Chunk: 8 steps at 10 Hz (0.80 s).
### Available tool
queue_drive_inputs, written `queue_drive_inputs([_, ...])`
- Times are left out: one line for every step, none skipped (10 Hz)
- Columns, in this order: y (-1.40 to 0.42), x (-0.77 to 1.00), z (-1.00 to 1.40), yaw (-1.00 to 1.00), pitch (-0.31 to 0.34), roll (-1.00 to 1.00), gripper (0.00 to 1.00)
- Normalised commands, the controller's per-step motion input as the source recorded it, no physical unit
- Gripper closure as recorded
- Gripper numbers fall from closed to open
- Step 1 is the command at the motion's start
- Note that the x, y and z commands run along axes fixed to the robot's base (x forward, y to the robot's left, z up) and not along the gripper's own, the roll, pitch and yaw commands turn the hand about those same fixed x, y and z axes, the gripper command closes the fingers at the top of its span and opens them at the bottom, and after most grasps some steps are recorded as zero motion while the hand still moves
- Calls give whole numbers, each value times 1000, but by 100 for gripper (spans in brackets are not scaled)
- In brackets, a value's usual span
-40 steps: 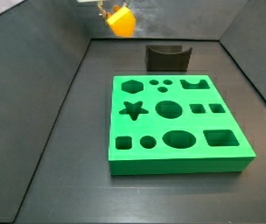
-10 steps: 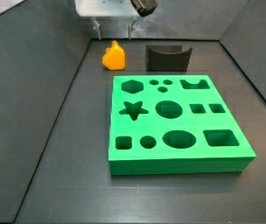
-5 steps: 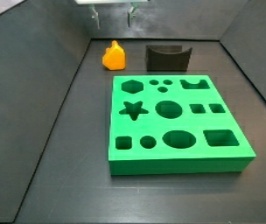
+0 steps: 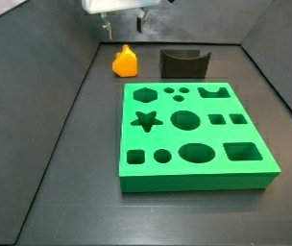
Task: Pick up the 3 prong object. Move up. Rotate the 3 prong object. Place the 3 prong object on the fixture. Regrasp the 3 prong object. Move to above the board. Insert the 3 prong object.
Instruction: Rotate the 3 prong object.
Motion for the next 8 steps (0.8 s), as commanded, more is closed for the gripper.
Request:
queue_drive_inputs([9,32,-41,1000,-5,8,0])
queue_drive_inputs([9,32,-41,1000,-5,8,0])
queue_drive_inputs([9,33,-39,1000,-6,8,0])
queue_drive_inputs([10,33,-37,1000,-6,8,0])
queue_drive_inputs([10,34,-37,1000,-6,9,0])
queue_drive_inputs([10,34,-36,1000,-6,9,0])
queue_drive_inputs([9,34,-36,1000,-6,9,0])
queue_drive_inputs([9,34,-35,1000,-7,10,0])
